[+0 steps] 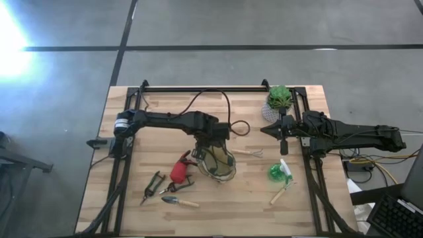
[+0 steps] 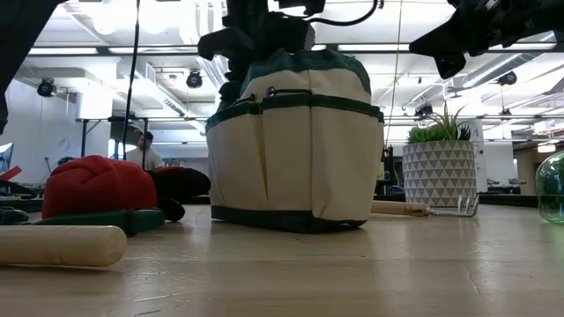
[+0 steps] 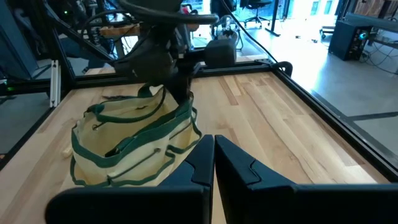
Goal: Pick & Place Garden tools in Gardening bag
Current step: Prepare the light brown gardening bag on the table
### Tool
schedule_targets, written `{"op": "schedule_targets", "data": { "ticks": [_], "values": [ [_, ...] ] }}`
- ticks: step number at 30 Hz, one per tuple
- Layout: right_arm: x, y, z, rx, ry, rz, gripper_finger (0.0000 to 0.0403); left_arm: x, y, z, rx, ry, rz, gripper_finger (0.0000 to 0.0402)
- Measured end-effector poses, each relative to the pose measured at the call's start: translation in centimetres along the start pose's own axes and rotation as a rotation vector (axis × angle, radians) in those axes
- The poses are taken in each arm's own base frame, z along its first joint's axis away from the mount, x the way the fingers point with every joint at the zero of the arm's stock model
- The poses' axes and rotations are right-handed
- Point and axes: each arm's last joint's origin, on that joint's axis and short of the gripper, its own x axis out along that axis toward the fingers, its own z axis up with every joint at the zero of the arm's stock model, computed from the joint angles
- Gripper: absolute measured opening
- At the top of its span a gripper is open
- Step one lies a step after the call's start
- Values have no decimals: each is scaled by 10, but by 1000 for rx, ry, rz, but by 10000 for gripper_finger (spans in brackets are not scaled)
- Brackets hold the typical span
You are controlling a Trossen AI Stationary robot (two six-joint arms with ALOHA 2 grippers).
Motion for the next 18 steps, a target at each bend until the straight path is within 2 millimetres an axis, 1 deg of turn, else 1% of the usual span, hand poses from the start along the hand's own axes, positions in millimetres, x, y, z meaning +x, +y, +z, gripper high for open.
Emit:
{"op": "schedule_targets", "data": {
  "ticks": [4, 12, 18],
  "values": [
    [0, 0, 0, 0, 0, 0, 8, 0, -1, 0, 3, 0, -16, 0],
    [0, 0, 0, 0, 0, 1, 8, 0, -4, 0, 8, -26, -111, 0],
    [0, 0, 0, 0, 0, 0, 8, 1, -4, 0, 12, -25, -113, 0]
  ]
}}
